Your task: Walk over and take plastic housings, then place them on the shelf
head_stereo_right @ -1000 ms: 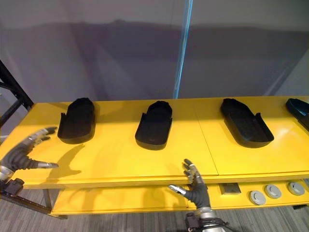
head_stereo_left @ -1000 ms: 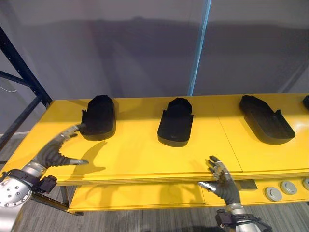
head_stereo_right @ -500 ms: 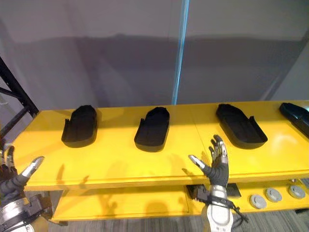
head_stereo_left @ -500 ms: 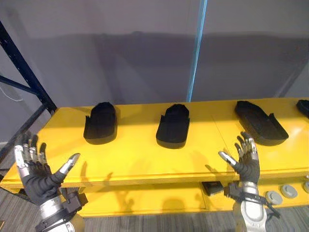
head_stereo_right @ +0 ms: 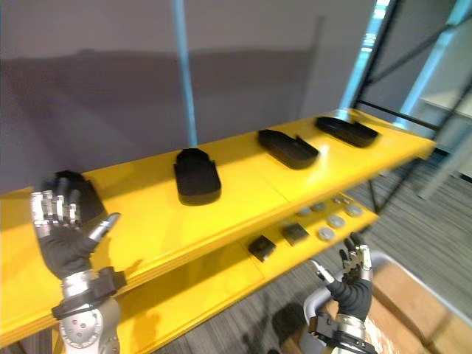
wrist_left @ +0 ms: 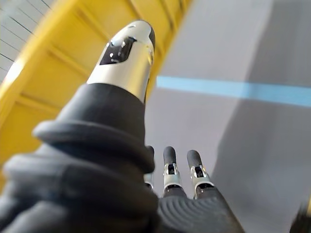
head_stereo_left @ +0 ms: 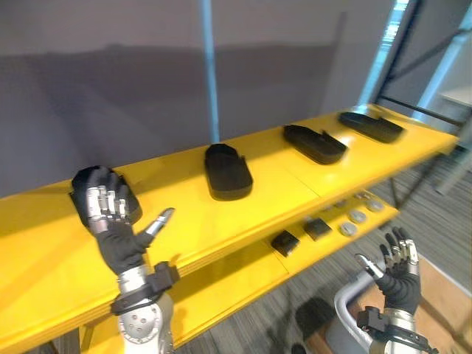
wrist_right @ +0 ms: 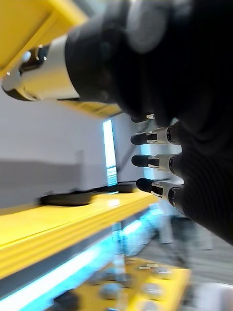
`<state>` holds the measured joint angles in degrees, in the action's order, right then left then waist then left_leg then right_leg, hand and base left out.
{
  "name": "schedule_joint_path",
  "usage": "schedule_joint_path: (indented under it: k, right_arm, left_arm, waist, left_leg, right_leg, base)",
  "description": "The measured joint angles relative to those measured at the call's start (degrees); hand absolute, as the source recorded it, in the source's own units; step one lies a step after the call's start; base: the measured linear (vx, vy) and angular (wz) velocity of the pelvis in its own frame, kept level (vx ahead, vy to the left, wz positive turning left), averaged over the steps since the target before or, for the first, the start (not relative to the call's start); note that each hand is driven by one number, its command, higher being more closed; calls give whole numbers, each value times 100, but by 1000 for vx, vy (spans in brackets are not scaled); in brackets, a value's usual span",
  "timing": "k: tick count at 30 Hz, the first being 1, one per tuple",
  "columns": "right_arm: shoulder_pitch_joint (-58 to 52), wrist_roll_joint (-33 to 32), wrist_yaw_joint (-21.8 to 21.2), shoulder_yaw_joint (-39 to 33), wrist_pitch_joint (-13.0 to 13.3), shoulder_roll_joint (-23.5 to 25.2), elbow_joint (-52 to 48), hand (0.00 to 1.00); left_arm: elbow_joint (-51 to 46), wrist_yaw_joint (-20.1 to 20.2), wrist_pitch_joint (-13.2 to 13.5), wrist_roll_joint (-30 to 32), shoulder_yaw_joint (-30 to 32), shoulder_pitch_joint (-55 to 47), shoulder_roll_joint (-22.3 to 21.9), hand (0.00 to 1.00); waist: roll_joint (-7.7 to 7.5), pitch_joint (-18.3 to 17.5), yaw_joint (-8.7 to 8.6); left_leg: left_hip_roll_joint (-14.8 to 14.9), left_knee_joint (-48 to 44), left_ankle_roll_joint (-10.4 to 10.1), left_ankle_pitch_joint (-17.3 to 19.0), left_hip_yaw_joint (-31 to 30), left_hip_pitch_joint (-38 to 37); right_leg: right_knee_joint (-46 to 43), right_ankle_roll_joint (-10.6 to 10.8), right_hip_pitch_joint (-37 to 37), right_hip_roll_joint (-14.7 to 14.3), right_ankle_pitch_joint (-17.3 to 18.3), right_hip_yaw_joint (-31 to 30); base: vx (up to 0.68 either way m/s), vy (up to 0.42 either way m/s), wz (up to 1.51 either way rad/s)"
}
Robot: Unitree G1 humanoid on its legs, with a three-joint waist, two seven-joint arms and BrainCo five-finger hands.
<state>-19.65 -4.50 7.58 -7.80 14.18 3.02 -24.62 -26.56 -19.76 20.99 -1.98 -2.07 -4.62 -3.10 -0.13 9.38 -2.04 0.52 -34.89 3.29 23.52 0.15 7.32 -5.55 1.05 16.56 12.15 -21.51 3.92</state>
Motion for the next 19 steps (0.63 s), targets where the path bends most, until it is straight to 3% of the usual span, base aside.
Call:
schedule_joint_path:
  k: [1,2,4,6,7,9,10,11,12,13,15,16,19]
  right_arm:
    - [95,125,48,-18,-6,-91,1,0]
    - [218,183,67,-71,-7,-124,37,0]
    - [666,408,239,-420,-14,-155,295,0]
    - [775,493,316,-626,-61,-195,403,0]
    - [876,555,329,-653,-64,-251,405,0]
    - [1116,612,330,-651,-61,-287,442,0]
    - [1352,652,332,-616,-56,-308,561,0]
    - [1564,687,332,-545,-56,-329,582,0]
    - [1680,687,331,-495,-55,-340,585,0]
    - [1861,681,326,-437,-51,-362,650,0]
    - [1785,555,325,-447,-56,-445,1106,0]
    - [1635,404,314,-460,-55,-514,1571,0]
    - [1651,62,131,-501,-258,-706,3249,0]
  left_arm:
    - [48,1,1,-8,21,13,-3,0]
    - [69,3,3,-17,60,26,-6,0]
    - [156,68,0,-360,167,91,-4,0]
    - [187,147,-34,-430,200,103,23,0]
    - [174,214,-45,-489,287,105,63,0]
    - [127,267,-74,-582,380,104,148,0]
    - [1,310,-100,-609,427,107,216,0]
    - [-154,379,-99,-631,466,183,296,0]
    - [-199,407,-98,-631,510,214,299,0]
    - [-105,421,-105,-637,543,224,216,0]
    - [93,562,-227,-775,387,209,151,0]
    - [415,685,-229,-887,243,273,197,0]
    - [2248,1088,-507,-790,-87,640,483,0]
  waist:
    - [7,-9,84]
    - [22,8,117]
    - [7,15,84]
    - [-37,-22,98]
    - [-55,-62,101]
    - [-116,-201,161]
    - [-252,-362,229]
    - [-471,-500,360]
    - [-551,-529,435]
    - [-511,-508,485]
    - [-406,-525,409]
    - [-437,-572,375]
    - [-413,-633,315]
  left_leg:
    - [46,382,132,-261,487,-3]
    - [83,610,177,-429,709,-25]
    - [121,1477,269,-906,1186,-50]
    - [115,1981,450,-1016,1497,-86]
    - [115,2246,555,-1081,1688,-87]
    - [111,2542,493,-1161,1971,-28]
    - [100,2653,268,-1351,2203,121]
    - [63,2675,45,-1670,2424,356]
    - [54,2669,1,-1842,2515,447]
    - [100,2611,-42,-2129,2436,604]
    - [236,2546,-111,-2330,2054,504]
    - [358,2424,-257,-2396,1833,500]
    - [491,2655,-431,-2614,1630,421]
  right_leg:
    - [-811,41,13,61,900,607]
    - [-1233,77,28,69,1338,790]
    - [-2724,51,-118,106,2557,967]
    - [-3283,202,-571,109,2993,929]
    - [-3422,250,-947,105,3146,925]
    - [-3137,361,-1409,96,3227,945]
    - [-2229,388,-1839,85,3186,1040]
    - [-847,614,-2190,29,3397,1073]
    - [-292,565,-2266,19,3443,1033]
    - [313,358,-2341,-105,3363,842]
    - [333,324,-2440,-341,3277,618]
    - [264,326,-2507,-488,3276,595]
    - [62,325,-2362,-663,3275,593]
  base:
    - [-511,472,-214]
    - [-485,389,-199]
    - [-470,272,-152]
    - [-395,104,-111]
    - [-410,-1,-121]
    - [-307,-81,-115]
    - [-295,-167,-151]
    - [-312,-202,-160]
    - [-332,-262,-169]
    - [-248,-265,-140]
    - [-121,-243,-83]
    - [-17,-251,-9]
    - [-5,-144,12]
